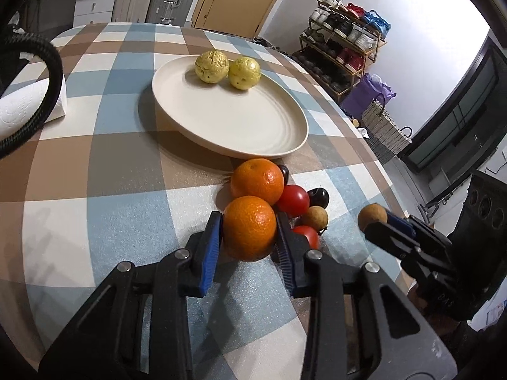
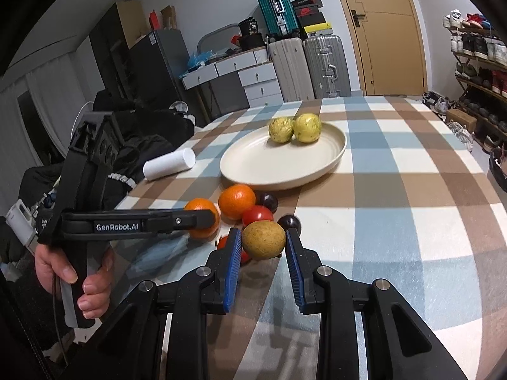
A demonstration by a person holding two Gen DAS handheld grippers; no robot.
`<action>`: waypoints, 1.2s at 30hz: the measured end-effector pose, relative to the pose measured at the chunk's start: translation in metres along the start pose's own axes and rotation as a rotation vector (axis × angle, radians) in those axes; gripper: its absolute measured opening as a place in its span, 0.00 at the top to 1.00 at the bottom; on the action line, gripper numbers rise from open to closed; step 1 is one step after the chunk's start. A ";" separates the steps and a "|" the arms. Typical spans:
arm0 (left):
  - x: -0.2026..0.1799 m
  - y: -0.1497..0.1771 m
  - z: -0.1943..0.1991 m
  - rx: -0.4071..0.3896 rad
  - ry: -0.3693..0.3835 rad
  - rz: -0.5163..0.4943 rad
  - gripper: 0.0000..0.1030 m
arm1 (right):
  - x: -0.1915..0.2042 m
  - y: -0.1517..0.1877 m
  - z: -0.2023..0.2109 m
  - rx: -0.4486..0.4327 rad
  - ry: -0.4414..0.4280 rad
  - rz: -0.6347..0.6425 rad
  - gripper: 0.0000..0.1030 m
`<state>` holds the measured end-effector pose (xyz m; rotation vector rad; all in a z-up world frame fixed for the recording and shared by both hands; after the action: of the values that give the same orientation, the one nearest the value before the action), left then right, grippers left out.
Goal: Organize fruits
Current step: 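Carry the kiwi and orange onto the cream plate and open both tools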
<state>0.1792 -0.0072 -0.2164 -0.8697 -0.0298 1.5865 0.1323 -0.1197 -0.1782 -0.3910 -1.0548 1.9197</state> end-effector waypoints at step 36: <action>0.026 -0.183 -0.044 -0.104 -0.078 -0.081 0.70 | -0.101 -0.138 -0.112 0.017 0.067 0.058 0.72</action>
<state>0.3580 0.0386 -0.1720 -0.8765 -0.2023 1.5527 0.3341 -0.1099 -0.1472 -0.4773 -0.9927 1.9524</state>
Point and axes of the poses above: each gripper's, at about its wrist camera, not at the fingertips, and z roughly against the way its jaws point, x to its left, y to its underside, the point moved 9 cm from there along -z, roughly the way its jaws point, and after that the axes turned 10 degrees about z, right-handed, at the moved point
